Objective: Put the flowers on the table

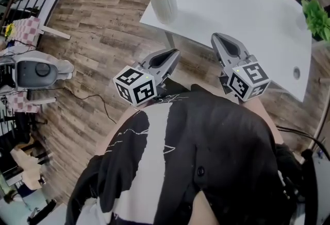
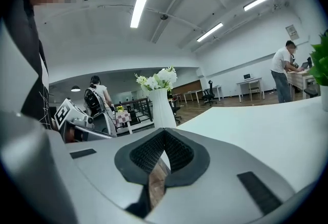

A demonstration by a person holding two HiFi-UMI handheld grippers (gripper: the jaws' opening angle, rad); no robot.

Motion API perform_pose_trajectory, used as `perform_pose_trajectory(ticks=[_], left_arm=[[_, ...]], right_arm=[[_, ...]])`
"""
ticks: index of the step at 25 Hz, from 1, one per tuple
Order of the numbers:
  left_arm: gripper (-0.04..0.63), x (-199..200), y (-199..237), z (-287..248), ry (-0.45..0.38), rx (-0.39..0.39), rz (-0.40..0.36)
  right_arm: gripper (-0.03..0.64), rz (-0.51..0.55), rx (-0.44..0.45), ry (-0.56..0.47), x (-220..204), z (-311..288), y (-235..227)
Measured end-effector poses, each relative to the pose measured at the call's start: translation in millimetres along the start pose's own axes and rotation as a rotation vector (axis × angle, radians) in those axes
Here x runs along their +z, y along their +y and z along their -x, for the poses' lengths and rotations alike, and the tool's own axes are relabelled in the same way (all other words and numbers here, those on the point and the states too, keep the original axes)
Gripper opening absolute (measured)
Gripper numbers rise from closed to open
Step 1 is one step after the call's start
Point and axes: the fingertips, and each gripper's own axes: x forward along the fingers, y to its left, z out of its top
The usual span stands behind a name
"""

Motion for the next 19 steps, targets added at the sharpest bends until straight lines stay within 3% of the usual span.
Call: perform_pose_trajectory(ticks=[19], left_arm=[[0.026, -9, -28, -5, 0.003, -0.034, -0.033]], right_arm=[[0.017, -0.006, -0.053, 0.003, -15, 41, -5]])
